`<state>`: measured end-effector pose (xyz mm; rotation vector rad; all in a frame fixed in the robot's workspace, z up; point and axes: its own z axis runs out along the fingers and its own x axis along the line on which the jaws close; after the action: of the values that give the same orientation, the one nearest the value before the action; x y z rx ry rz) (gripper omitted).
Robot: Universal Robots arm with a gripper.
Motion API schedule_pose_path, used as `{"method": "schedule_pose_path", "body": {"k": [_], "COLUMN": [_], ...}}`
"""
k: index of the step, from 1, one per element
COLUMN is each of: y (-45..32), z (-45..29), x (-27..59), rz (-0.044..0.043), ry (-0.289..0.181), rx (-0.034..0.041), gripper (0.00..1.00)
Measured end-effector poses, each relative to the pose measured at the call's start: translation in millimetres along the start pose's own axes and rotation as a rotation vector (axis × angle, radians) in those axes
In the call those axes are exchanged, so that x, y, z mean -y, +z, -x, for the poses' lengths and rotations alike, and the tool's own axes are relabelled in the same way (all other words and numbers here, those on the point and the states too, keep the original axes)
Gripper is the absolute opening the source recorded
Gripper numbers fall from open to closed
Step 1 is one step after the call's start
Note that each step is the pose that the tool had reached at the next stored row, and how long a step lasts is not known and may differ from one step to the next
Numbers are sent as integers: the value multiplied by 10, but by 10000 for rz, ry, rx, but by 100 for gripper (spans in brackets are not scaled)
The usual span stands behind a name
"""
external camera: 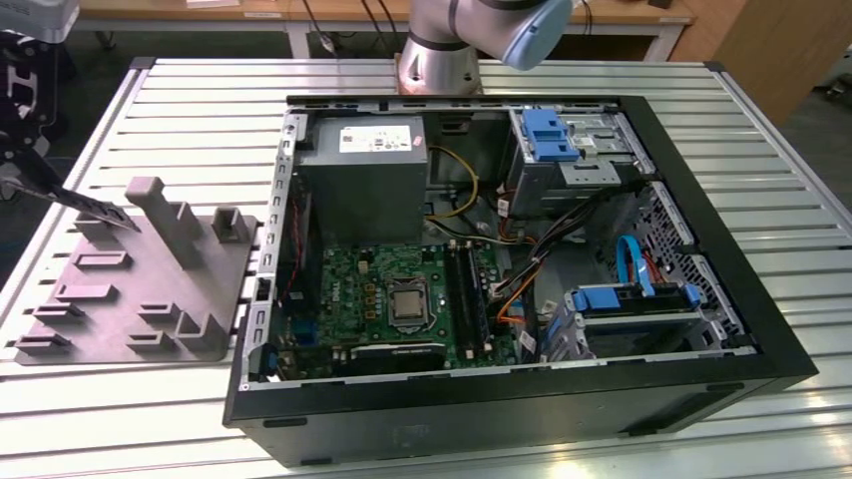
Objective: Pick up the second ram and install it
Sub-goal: 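Pick up the second ram and move it above second insertion slot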
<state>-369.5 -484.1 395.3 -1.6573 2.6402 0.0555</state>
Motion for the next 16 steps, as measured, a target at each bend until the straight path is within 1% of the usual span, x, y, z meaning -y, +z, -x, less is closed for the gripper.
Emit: {"method": "schedule_pose_path", "body": {"k": [7, 16], "y": [0, 0], "z": [39, 99], "x": [81, 206], "rz": [7, 14], "ry": [-69, -212], "rx": [9, 6], "gripper": [11, 11]}}
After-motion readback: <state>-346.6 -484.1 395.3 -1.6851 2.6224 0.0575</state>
